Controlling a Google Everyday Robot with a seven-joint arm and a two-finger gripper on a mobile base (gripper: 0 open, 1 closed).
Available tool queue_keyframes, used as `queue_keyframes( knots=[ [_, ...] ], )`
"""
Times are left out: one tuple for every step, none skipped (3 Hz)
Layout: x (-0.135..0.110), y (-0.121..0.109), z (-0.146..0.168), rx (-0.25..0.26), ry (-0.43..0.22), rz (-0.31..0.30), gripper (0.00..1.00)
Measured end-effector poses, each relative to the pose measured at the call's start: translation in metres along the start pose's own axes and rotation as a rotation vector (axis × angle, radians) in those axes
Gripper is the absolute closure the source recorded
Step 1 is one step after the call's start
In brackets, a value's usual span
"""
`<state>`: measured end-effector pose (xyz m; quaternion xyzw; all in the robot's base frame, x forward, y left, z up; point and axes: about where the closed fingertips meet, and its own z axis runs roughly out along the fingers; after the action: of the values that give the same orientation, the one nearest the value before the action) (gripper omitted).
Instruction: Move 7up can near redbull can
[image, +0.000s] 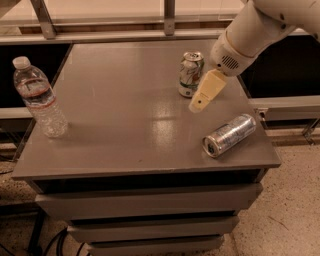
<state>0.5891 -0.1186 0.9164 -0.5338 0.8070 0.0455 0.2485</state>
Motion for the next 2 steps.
queue_keyframes(
  knots=[
    [-0.006, -0.006, 0.015, -0.009, -0.031, 0.010, 0.00],
    [-0.016, -0.012, 0.027, -0.019, -0.061, 0.008, 0.00]
  ],
)
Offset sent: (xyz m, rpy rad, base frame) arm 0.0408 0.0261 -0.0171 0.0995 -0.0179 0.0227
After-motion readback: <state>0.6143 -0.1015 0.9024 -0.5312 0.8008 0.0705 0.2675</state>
